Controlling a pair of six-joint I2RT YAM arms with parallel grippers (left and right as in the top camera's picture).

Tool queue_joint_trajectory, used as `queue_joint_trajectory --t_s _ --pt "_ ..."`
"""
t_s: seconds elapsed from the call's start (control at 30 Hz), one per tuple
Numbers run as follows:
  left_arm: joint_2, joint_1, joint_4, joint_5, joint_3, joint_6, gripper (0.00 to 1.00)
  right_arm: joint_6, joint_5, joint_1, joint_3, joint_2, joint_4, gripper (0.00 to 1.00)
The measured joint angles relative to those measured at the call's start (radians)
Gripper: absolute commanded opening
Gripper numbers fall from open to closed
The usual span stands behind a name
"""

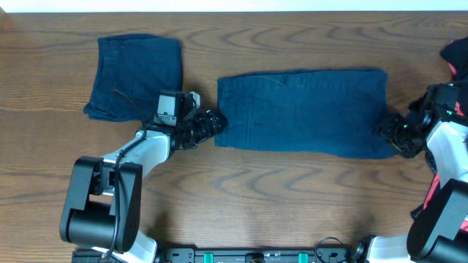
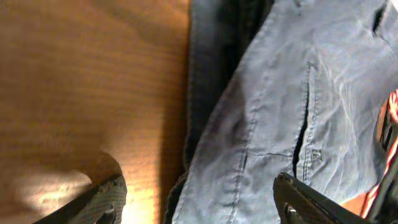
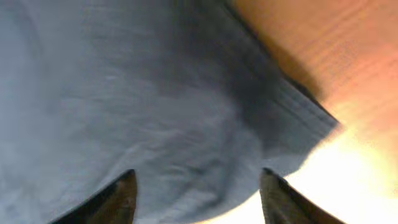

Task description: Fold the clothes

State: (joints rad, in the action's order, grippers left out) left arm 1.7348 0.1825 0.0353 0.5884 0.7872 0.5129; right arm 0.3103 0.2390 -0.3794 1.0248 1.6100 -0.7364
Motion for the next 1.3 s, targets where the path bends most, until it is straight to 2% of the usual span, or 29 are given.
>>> queue_joint_trajectory --t_s 0.1,0.2,0.3,0.33,0.47,0.6,0.8,0.93,1.17,1.27,1.3 --pt "0.003 0.0 0.014 0.011 0.003 -0.07 0.77 -0.029 0.094 0.0 0.0 -0.023 0.038 0.35" --pt "0.01 0.0 0.011 0.009 0.032 -0.143 0.77 -0.045 0.192 0.01 0.0 -0.05 0.077 0.42" --pt "0.01 0.0 0.014 -0.018 0.085 -0.203 0.76 -0.066 0.263 0.064 0.0 -0.055 0.12 0.58" --pt "0.01 0.0 0.016 -0.028 0.1 -0.219 0.77 -0.08 0.271 0.095 0.0 -0.055 0.131 0.56" --pt "0.012 0.0 0.019 -0.054 0.124 -0.269 0.77 -0.106 0.244 0.233 0.0 -0.054 0.169 0.36" --pt "0.049 0.0 0.018 -0.056 0.124 -0.299 0.77 -0.084 0.18 0.332 0.0 -0.025 0.195 0.24" --pt "0.125 0.0 0.042 -0.033 0.126 -0.335 0.77 -0.061 0.13 0.397 0.0 0.098 0.257 0.21" --pt "0.139 0.004 0.067 -0.011 0.127 -0.351 0.76 -0.055 0.12 0.446 0.0 0.191 0.302 0.14" --pt "0.158 0.059 0.076 0.014 0.14 -0.365 0.73 -0.051 0.119 0.481 0.002 0.253 0.296 0.13" --pt "0.165 0.091 0.082 0.011 0.143 -0.365 0.66 -0.051 0.119 0.481 0.003 0.253 0.289 0.13" --pt "0.167 0.099 0.08 0.005 0.145 -0.368 0.61 -0.051 0.119 0.481 0.003 0.253 0.288 0.13"
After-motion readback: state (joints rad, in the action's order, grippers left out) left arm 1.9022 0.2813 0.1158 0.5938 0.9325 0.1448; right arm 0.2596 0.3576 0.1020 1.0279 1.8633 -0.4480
